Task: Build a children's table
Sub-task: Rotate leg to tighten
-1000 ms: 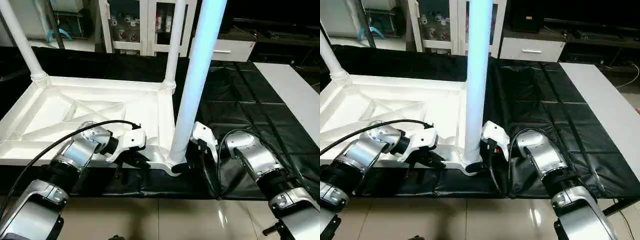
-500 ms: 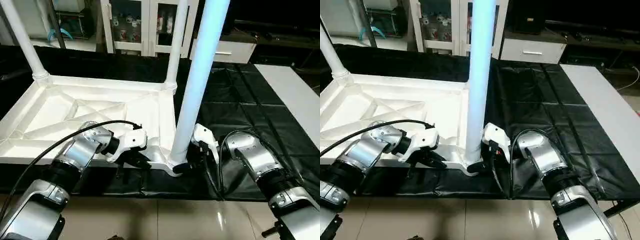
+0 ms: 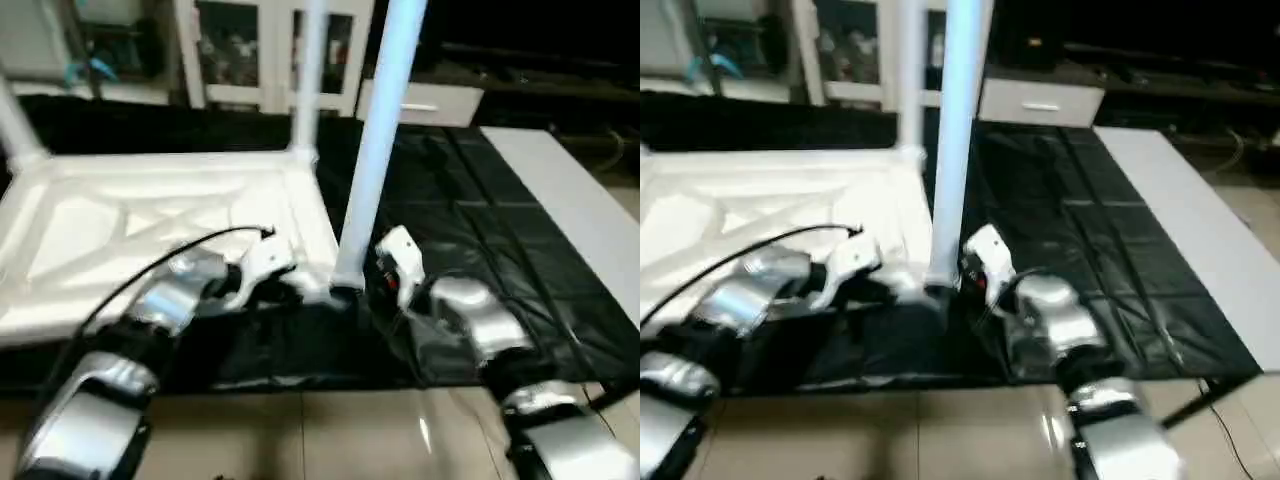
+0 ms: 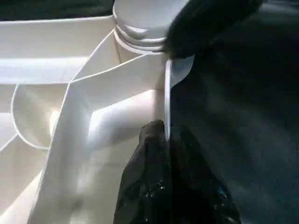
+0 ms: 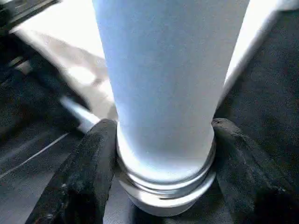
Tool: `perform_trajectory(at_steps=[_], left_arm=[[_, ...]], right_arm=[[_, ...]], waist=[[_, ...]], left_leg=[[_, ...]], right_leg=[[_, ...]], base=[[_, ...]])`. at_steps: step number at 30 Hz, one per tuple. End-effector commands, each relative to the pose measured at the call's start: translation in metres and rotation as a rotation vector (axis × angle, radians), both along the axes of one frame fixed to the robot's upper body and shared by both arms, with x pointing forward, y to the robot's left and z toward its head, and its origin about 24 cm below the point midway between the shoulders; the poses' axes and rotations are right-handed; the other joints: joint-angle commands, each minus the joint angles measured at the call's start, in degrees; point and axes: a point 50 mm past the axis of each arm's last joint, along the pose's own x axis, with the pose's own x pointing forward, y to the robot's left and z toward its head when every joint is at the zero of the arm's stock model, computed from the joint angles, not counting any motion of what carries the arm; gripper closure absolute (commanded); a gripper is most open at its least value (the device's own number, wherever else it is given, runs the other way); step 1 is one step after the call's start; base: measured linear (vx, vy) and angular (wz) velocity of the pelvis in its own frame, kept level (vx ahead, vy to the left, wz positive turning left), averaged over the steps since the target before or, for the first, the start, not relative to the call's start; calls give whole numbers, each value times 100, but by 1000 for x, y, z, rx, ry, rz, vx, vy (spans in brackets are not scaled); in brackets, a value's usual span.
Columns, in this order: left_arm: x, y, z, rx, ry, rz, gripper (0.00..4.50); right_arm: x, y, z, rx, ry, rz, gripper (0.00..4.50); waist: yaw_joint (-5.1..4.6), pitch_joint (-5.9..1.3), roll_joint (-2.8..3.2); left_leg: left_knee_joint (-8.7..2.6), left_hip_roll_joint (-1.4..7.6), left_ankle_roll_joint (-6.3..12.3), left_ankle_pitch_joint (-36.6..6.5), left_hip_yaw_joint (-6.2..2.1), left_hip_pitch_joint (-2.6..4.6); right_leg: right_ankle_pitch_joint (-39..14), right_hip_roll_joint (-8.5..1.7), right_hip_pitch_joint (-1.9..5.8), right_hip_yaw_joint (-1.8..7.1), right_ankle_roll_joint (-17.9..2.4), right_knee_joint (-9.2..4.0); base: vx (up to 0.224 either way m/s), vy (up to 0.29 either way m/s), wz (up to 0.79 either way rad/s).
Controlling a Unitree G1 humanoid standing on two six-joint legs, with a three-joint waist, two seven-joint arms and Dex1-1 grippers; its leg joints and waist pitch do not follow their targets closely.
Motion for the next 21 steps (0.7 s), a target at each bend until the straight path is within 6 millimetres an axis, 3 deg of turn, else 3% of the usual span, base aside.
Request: perform_trajectory(at_steps=[1, 2, 3, 4, 6, 9, 12, 15, 16, 17, 21], left_arm=[[0, -21, -19, 6, -9, 101, 450], [3, -23, -18, 12, -30, 126, 450], [3, -23, -18, 12, -30, 126, 450], [8, -29, -16, 16, -69, 189, 450], [11, -32, -15, 15, -90, 217, 450], [17, -38, -12, 25, -151, 274, 450], [18, -40, -11, 21, -169, 284, 450], [17, -37, -13, 21, -173, 280, 450], [17, -36, -13, 22, -176, 276, 450], [17, -36, -13, 21, -177, 273, 450], [12, -26, -15, 15, -169, 226, 450]], right_arm=[[13, 18, 4, -51, -35, -215, 181], [14, 21, 3, -72, -41, -262, 181], [14, 21, 3, -72, -41, -262, 181], [17, 31, 5, -70, -46, -350, 182], [18, 36, 6, -68, -43, -399, 182], [18, 51, 9, -65, -58, -458, 182], [19, 57, 15, -8, -92, -456, 182], [21, 55, 22, 38, -137, -472, 182], [22, 54, 24, 57, -145, -477, 182], [22, 53, 25, 61, -149, -478, 127], [27, 33, 32, 93, -207, -499, 100]], waist=[[11, -271, 24], [-26, -255, 28], [-48, -272, 25], [-43, -298, 42], [-40, -289, 16], [-25, -311, 58], [18, -332, 22], [59, -354, 30], [80, -351, 8], [102, -351, 4], [86, -326, 37]], left_leg=[[-470, 84, -161, -2462, -64, 10], [-474, 83, -190, -2435, -51, -6], [-468, 60, -258, -2450, -55, 25], [-468, 76, -218, -2297, -47, -10], [-464, 73, -169, -2171, -10, -6], [-451, 66, -128, -1970, 23, -6], [-420, 61, 49, -1651, 65, -22], [-391, 68, 197, -1171, 87, -35], [-383, 69, 262, -1056, 94, -44], [-376, 66, 302, -1000, 104, -41], [-402, 72, 312, -1086, 93, -79]], right_leg=[[-3358, -229, 137, 138, -586, -545], [-3291, -217, 97, 154, -613, -532], [-3302, -197, 101, 135, -619, -528], [-3008, -214, 118, 155, -671, -500], [-2568, -169, 110, 163, -761, -475], [-1994, -148, 132, 180, -889, -415], [-1419, -138, 177, 190, -1033, -352], [-851, -135, 212, 185, -1160, -284], [-749, -140, 227, 183, -1197, -267], [-722, -146, 229, 186, -1214, -264], [-847, -147, 255, 186, -1155, -275]], base=[[0, 0, 0], [0, 0, 0], [0, 0, 0], [0, 0, 0], [0, 0, 0], [0, 0, 0], [0, 0, 0], [0, 0, 0], [0, 0, 0], [0, 0, 0], [0, 0, 0]])
